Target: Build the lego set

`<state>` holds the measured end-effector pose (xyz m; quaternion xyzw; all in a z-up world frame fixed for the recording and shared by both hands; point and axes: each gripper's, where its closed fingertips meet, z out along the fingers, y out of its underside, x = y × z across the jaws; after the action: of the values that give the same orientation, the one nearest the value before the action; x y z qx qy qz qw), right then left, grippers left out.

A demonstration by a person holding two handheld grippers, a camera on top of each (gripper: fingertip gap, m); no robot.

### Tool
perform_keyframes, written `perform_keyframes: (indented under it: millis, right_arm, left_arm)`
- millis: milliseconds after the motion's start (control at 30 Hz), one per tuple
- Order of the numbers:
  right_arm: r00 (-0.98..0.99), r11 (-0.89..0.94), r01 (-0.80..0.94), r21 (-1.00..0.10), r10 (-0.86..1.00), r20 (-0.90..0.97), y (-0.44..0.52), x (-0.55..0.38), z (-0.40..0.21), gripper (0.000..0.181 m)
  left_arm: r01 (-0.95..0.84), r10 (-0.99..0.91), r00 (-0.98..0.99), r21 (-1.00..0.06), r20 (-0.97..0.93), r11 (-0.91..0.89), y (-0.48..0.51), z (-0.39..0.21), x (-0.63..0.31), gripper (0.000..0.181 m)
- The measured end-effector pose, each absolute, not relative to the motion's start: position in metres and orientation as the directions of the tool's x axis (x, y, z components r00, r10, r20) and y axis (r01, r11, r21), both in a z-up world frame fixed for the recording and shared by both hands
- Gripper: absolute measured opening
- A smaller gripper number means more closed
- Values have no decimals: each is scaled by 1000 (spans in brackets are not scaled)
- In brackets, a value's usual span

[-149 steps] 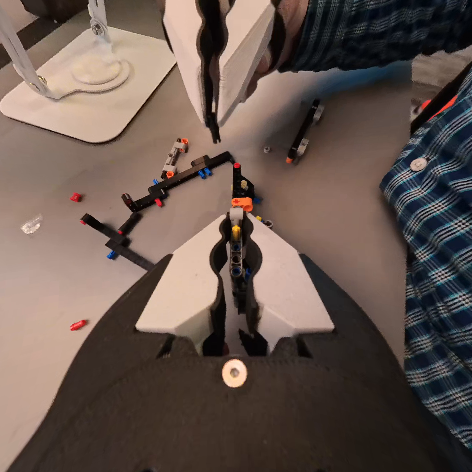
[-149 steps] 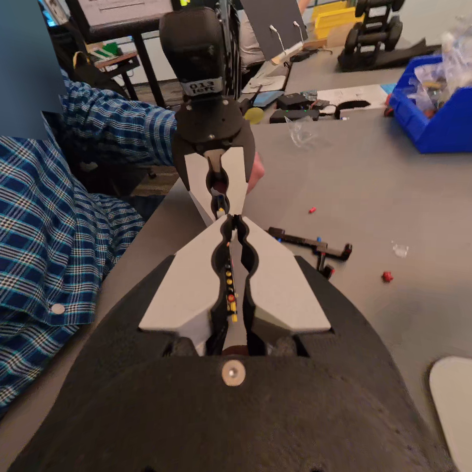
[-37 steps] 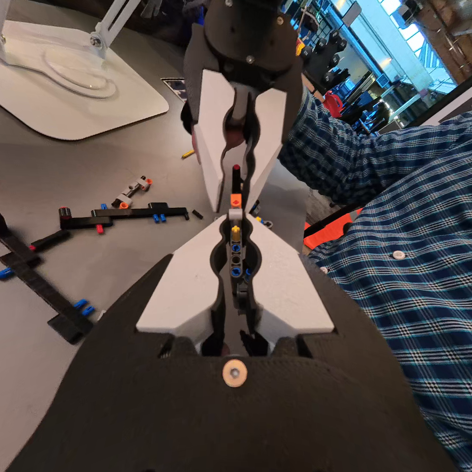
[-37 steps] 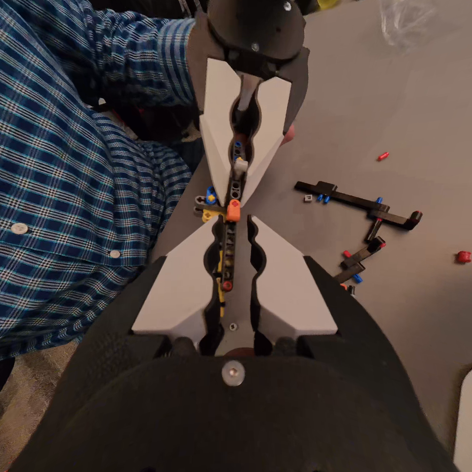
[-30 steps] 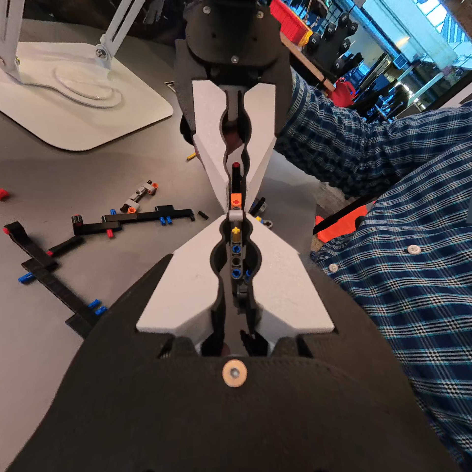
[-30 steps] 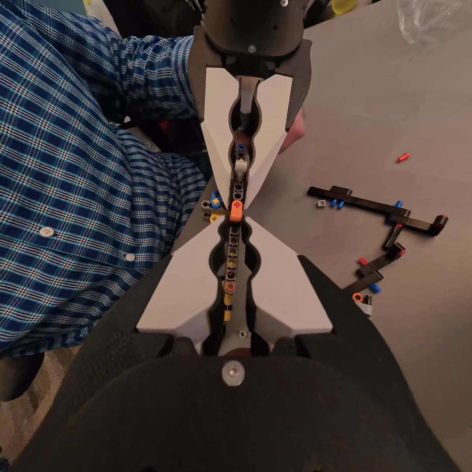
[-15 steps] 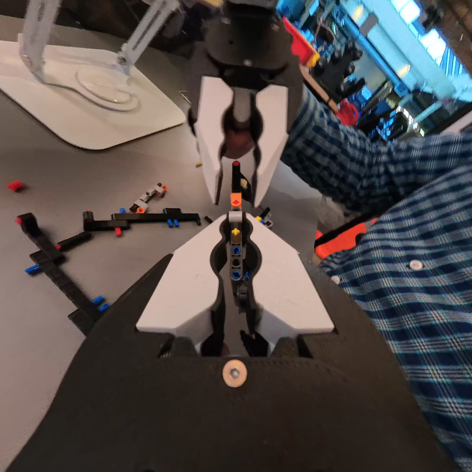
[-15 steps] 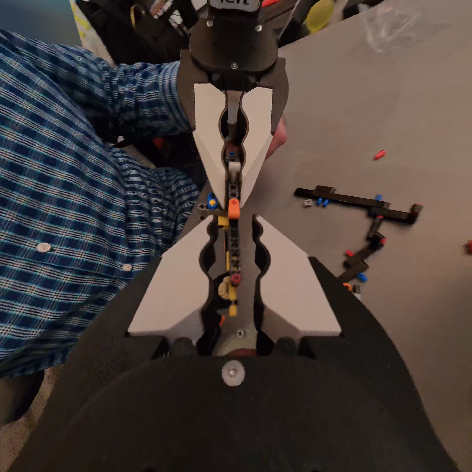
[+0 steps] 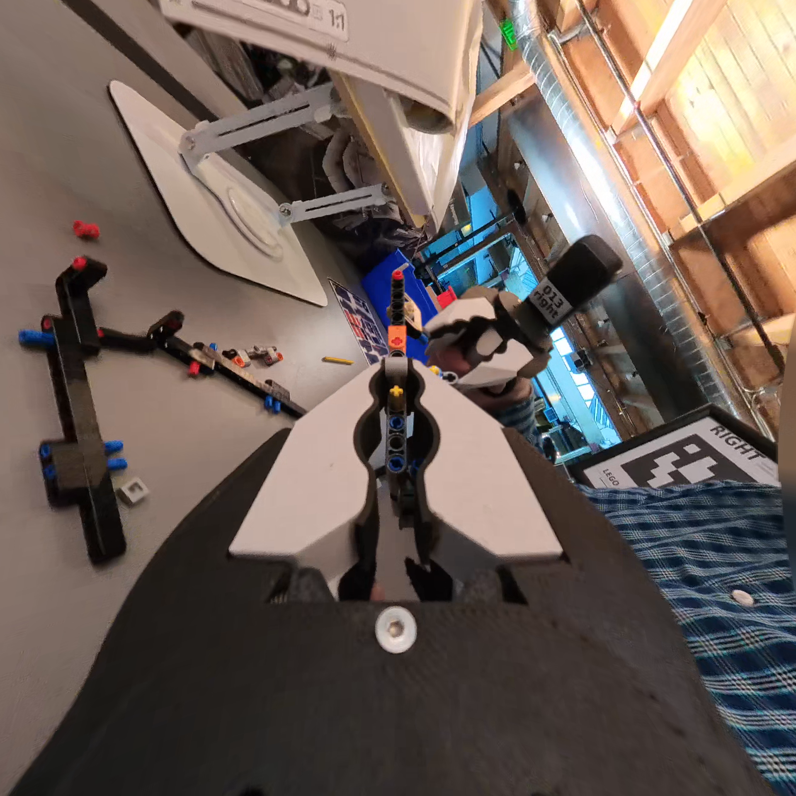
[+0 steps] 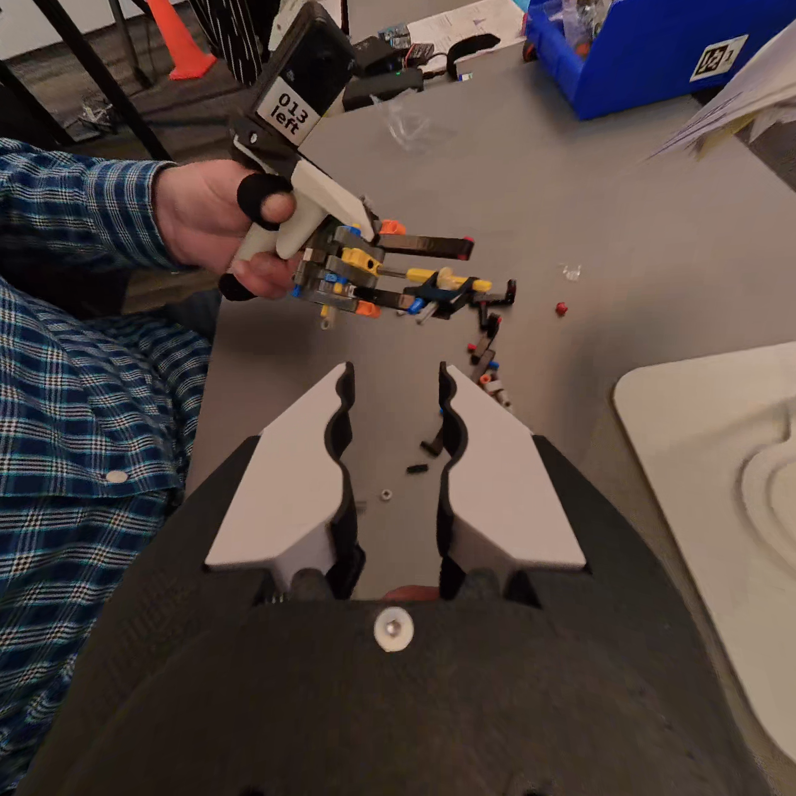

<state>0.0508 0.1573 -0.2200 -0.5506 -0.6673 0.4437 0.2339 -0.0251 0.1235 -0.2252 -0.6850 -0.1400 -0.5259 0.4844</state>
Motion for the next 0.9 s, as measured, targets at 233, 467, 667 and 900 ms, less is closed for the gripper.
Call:
perform_keyframes:
  millis: [233, 467, 667, 900]
  right_arm:
    - [-293, 75, 598, -798, 947, -130, 118, 78, -256, 36]
    - [-285, 110, 619, -778, 954, -92, 99, 109, -275, 35]
    - [-244, 101, 618, -780, 967, -68, 102, 127, -283, 34]
    - [-173, 154, 668, -728, 984, 50, 119, 151, -309, 31]
  left_arm:
    - [685, -168, 522, -529, 836, -502, 102, -256, -20, 6]
    - [607, -24, 639, -524, 768, -597, 77, -299, -4, 7]
    - [575, 10, 694, -545, 720, -611, 72, -310, -6, 16]
    - [523, 12, 756, -594, 654, -612, 66, -310, -18, 33]
